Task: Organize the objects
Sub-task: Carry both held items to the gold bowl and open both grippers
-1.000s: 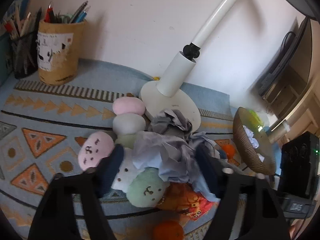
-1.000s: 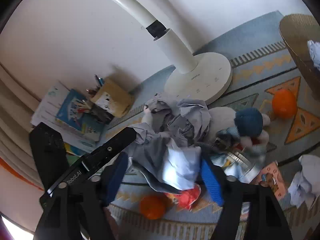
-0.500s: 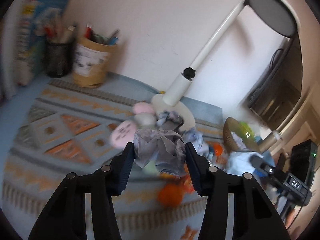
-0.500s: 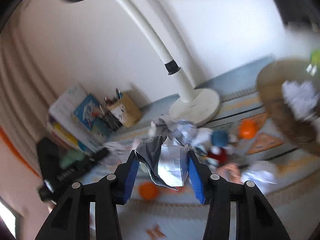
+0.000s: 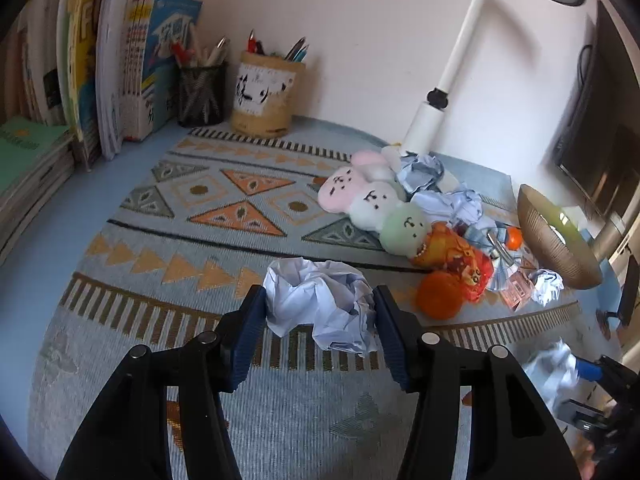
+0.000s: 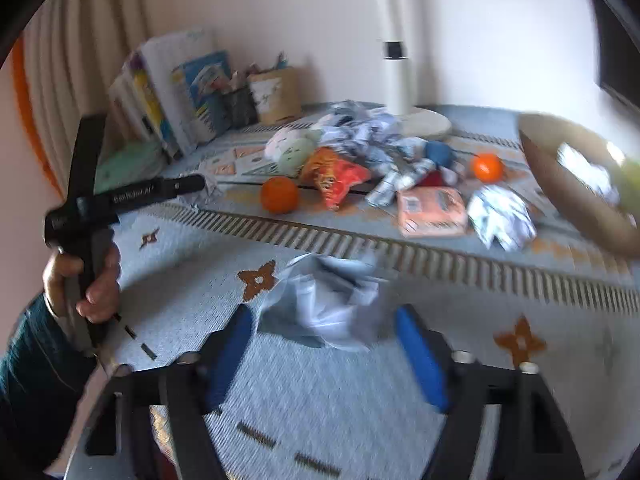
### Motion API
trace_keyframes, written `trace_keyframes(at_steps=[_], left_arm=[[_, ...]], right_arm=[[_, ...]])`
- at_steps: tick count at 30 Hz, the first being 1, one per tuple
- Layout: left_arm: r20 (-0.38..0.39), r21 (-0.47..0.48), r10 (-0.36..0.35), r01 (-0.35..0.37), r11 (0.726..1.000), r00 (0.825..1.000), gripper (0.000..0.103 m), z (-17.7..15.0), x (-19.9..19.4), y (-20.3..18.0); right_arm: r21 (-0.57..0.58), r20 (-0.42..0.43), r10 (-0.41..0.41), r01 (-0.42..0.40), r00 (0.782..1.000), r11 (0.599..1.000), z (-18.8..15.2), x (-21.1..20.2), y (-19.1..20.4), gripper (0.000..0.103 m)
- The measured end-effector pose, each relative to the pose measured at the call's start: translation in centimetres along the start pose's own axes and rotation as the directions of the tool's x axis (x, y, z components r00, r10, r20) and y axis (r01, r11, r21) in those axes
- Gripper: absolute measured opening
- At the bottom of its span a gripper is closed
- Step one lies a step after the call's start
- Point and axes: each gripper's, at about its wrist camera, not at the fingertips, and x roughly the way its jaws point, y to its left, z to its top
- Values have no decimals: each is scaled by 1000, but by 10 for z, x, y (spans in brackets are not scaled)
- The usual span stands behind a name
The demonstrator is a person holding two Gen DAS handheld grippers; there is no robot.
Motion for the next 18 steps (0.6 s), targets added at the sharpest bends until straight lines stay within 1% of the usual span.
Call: trace_keyframes(at_steps=[1,2,3,6,8,9,12,15,17,18], left_arm=[[5,2,-1,1,1000,1000,52,0,-1,0],[5,4,-6,6,1000,1000,52,-1,-1,1],[4,4,-11,11,1000,1000,52,-2,-2,2],[5,-7,-21,21,1000,1000,52,-3,-3,3],[5,-20,-25,25,999,1000,52,-3,-4,5],[4,-25,-28,28,999,1000,52,-3,-4,5],[0,-35,-30,30,999,1000,52,-3,-3,6],[-5,-37,-32,32,999,999,52,-3,-2,6],[-9,-34,-32,31,999,999,52,-3,-1,6],[-12,-31,-33,32,999,999,52,-3,-1,6]], right_arm=[[22,12,-13,12,1000,1000,-4,-4,-5,93],[48,19,-17,16,1000,999,-6,-7,-8,94],[72,19,-3,2,1000,997,-8,-10,-9,96],[162,1,98,-97,995,982,-10,-7,-10,97],[170,-14,113,-109,994,979,-11,-1,-1,99],[166,-21,103,-98,994,981,-9,5,5,100],[119,-71,5,3,997,993,-7,23,19,100],[116,-73,-7,16,997,993,-3,30,20,99],[90,-68,-39,45,997,995,0,33,25,78],[71,-75,-44,50,996,996,0,35,27,60]])
